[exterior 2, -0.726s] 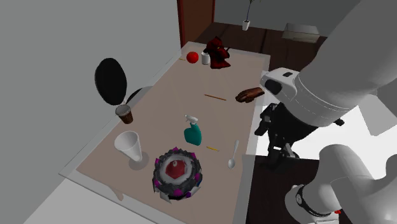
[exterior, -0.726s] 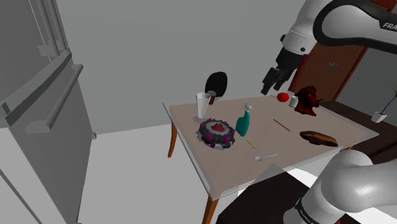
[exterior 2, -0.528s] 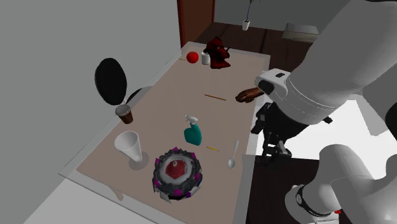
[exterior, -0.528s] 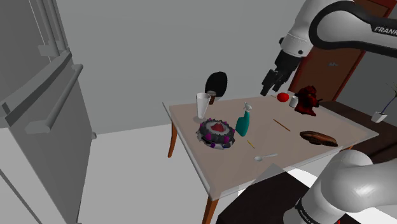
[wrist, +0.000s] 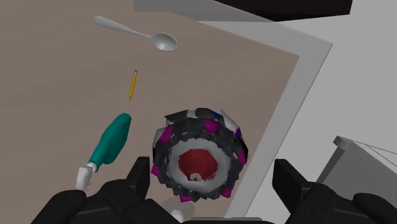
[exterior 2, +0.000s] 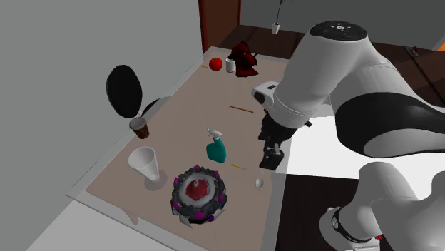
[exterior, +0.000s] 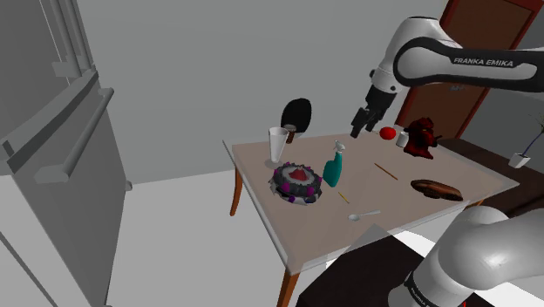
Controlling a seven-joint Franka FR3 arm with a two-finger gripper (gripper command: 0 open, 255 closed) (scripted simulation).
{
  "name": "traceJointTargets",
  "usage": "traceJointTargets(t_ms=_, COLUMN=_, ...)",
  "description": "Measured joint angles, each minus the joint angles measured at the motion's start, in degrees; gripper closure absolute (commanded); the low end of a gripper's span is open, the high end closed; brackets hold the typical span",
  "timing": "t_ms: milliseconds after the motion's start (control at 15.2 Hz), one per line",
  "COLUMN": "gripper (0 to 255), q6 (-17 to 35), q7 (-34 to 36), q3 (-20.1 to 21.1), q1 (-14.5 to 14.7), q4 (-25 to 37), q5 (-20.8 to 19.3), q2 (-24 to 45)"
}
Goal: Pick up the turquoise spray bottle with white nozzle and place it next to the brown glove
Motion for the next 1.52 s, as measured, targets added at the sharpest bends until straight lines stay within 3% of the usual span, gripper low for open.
traceJointTargets(t_ms=792, gripper=0, q6=14.5, q7=-11.3, q3=-9.9, q1=-1.7, q4=3.8, q5=-1.9, q2=19.4)
traceJointTargets(t_ms=1518, gripper=0, q6=23.8, q7=-23.8, q3=-16.1, q1=-3.7, q4=14.8, q5=4.6, q2=41.5)
